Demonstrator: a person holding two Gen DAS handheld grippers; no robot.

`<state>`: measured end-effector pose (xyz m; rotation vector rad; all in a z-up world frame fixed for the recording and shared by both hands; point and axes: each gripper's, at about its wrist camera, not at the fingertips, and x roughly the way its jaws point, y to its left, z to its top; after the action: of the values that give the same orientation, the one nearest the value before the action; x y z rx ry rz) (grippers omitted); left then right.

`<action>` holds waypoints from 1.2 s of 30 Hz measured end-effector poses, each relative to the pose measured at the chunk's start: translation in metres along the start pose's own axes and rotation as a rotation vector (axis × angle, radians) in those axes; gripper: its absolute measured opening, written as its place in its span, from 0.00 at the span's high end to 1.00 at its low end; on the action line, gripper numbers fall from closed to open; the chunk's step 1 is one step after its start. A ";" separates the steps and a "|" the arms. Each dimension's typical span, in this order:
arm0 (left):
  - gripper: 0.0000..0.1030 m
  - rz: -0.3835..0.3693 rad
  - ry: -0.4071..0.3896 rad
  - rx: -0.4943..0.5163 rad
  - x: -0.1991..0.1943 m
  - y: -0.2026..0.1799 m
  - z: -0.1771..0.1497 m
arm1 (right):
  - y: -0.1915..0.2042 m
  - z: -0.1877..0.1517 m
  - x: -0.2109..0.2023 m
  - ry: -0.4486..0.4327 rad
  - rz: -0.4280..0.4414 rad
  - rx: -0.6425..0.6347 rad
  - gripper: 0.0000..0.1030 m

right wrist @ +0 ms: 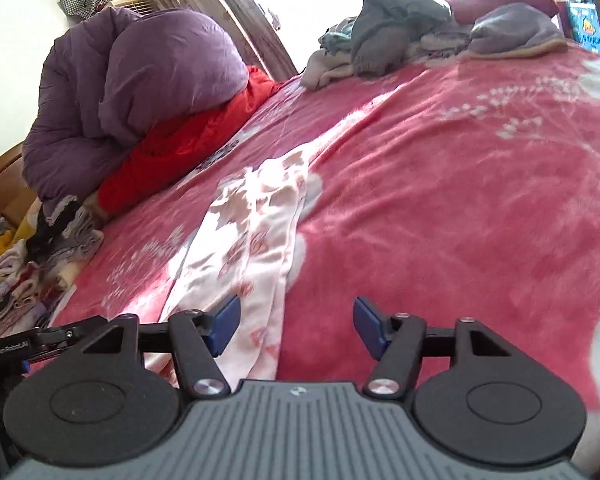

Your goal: Fold clothes

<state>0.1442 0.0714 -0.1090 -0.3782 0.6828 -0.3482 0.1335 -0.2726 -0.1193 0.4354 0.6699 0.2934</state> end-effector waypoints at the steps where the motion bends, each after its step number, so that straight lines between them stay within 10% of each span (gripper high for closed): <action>1: 0.54 0.003 -0.003 -0.007 0.005 0.001 0.004 | -0.002 0.005 0.006 -0.017 -0.005 -0.010 0.45; 5: 0.57 0.018 -0.020 -0.025 0.027 0.004 0.022 | -0.011 0.021 0.034 -0.027 -0.019 -0.033 0.62; 36: 0.71 0.007 -0.001 0.188 0.175 0.020 0.111 | 0.010 0.099 0.189 0.051 0.083 -0.180 0.62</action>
<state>0.3484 0.0390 -0.1333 -0.1970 0.6444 -0.4019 0.3382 -0.2183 -0.1462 0.2850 0.6693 0.4412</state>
